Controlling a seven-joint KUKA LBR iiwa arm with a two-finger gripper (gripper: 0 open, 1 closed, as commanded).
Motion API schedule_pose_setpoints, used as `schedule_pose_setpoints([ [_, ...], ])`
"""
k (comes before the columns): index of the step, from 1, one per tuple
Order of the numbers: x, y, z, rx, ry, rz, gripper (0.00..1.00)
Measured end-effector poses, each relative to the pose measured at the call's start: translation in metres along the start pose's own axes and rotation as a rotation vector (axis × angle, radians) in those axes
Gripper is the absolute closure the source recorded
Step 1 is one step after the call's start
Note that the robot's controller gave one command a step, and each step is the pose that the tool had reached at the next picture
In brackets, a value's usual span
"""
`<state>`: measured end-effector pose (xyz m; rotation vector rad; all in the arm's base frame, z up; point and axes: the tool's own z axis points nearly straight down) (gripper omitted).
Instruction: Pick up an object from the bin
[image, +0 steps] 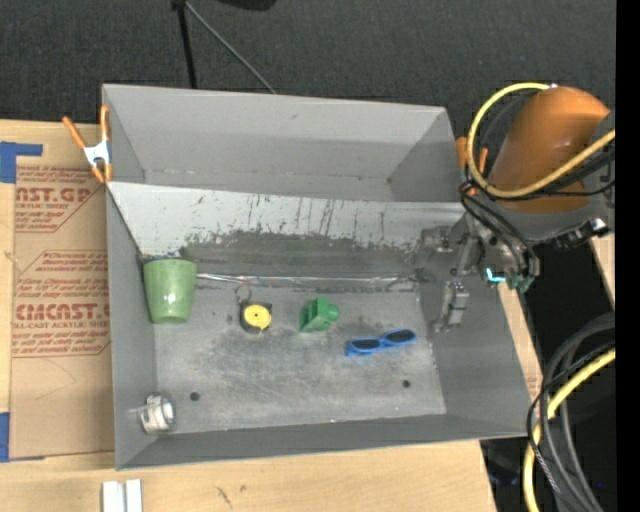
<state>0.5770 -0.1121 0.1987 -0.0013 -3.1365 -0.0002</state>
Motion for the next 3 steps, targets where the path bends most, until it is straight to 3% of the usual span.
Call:
schedule_pose_setpoints([
  [1,0.025,-0.012,0.128,-0.001,0.002,-0.004,0.0],
  [2,0.022,-0.011,0.123,0.001,-0.006,-0.005,1.0],
  [3,0.009,-0.006,-0.068,0.002,-0.018,0.012,1.0],
])
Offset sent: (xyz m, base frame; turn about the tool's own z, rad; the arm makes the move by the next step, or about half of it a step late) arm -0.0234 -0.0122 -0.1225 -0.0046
